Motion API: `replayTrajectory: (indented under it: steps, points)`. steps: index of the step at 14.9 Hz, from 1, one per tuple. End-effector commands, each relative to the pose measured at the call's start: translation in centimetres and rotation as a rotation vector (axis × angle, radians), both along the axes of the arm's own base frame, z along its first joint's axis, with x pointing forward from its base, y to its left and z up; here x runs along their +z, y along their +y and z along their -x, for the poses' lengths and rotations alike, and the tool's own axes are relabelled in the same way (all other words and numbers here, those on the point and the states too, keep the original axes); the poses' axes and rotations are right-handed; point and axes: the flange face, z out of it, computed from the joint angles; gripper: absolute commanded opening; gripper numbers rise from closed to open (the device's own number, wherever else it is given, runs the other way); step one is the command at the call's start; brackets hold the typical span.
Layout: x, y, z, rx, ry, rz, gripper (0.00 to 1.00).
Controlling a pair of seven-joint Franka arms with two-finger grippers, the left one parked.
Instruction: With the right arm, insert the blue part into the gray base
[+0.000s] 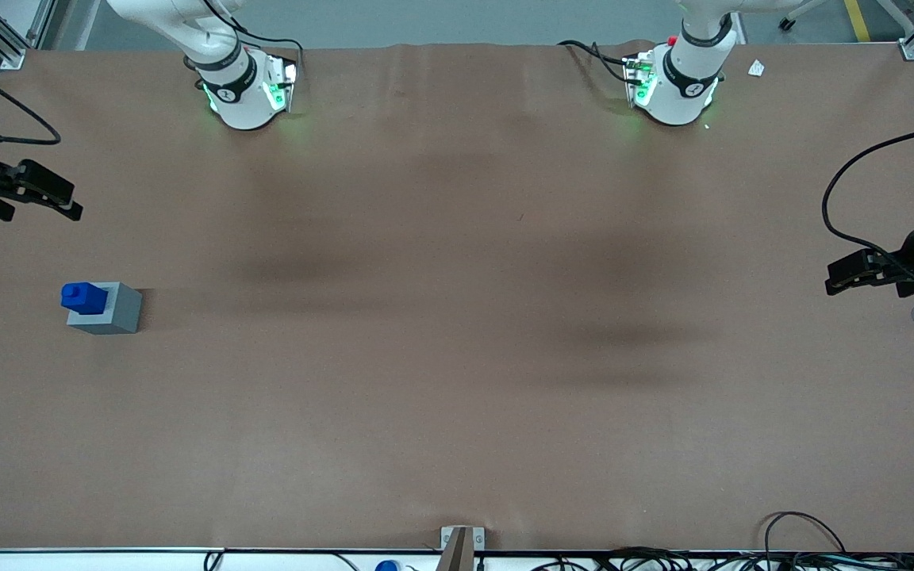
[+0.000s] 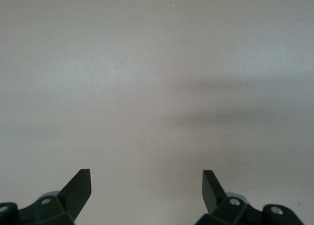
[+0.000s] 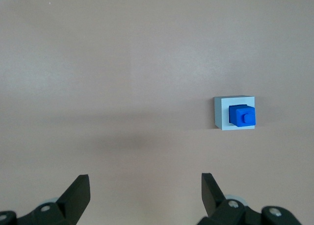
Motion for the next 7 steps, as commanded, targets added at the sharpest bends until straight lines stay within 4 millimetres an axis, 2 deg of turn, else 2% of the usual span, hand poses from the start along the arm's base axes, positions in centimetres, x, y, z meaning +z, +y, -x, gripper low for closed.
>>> replayTrajectory:
  steps: [1, 7]
  points:
    - [0.92, 0.54, 0.26, -0.004, 0.015, 0.0, 1.0]
    - [0.64, 0.44, 0.46, -0.003, 0.04, 0.003, 1.0]
